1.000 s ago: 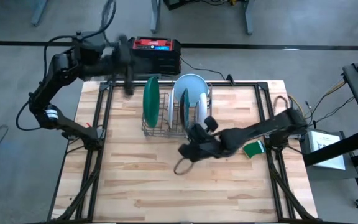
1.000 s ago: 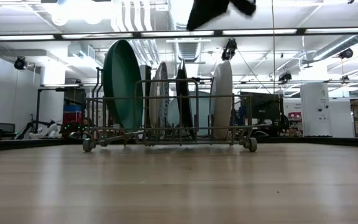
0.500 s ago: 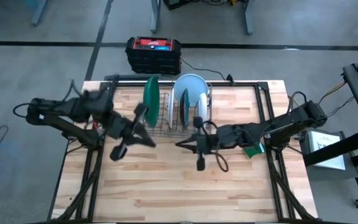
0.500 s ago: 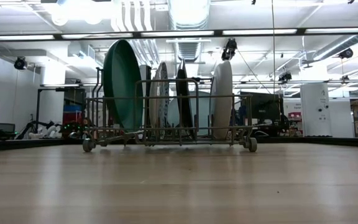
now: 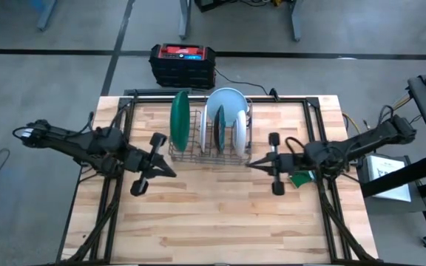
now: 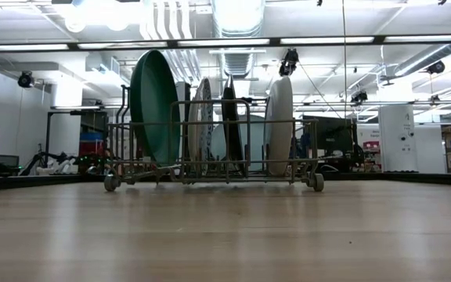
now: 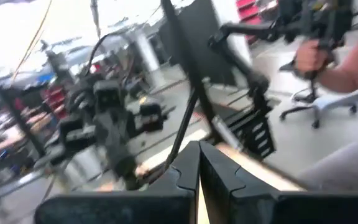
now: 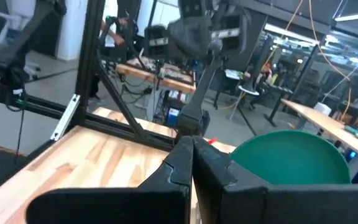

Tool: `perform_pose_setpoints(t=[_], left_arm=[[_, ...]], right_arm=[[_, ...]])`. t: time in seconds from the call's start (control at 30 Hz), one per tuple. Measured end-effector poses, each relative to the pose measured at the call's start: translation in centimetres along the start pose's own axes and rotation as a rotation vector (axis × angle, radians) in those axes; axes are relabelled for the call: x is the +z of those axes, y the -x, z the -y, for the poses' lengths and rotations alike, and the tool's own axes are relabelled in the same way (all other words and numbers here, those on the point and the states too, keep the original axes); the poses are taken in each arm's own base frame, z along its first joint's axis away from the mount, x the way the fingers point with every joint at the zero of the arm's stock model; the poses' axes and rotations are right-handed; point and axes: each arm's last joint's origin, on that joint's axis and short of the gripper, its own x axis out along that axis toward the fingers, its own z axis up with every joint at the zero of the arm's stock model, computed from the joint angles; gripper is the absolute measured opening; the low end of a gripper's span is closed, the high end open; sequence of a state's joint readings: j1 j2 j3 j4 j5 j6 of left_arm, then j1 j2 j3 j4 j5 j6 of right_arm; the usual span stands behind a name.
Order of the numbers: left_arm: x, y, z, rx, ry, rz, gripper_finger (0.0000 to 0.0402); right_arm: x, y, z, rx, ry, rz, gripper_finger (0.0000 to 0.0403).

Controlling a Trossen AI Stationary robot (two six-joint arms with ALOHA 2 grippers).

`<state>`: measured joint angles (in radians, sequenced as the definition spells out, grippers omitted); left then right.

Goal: Sort dishes
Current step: Return to Home Position

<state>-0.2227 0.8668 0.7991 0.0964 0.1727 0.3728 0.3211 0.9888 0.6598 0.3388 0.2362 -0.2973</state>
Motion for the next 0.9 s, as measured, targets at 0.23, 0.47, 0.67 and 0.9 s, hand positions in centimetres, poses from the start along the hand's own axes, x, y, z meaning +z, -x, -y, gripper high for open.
perform_pose_setpoints(t=[0.23, 0.47, 0.67, 0.9], left_arm=[[-4.4, 2.0, 1.8, 0.049, 0.004, -0.106, 0.0000], [-6.1, 3.6, 2.7, 0.089, 0.025, -0.088, 0.0000], [-7.6, 4.6, 3.4, 0.106, 0.066, -0.105, 0.0000], [-10.5, 5.2, 4.6, 0.095, 0.138, -0.141, 0.0000]], right_arm=[[-3.2, 3.9, 0.0, -0.011, 0.015, 0.031, 0.0000], [-6.3, 6.4, -0.3, 0.000, 0.021, 0.044, 0.0000], [-8.9, 8.1, -0.9, 0.036, 0.039, 0.138, 0.0000], [-11.5, 9.2, -1.4, 0.008, 0.018, 0.219, 0.0000]])
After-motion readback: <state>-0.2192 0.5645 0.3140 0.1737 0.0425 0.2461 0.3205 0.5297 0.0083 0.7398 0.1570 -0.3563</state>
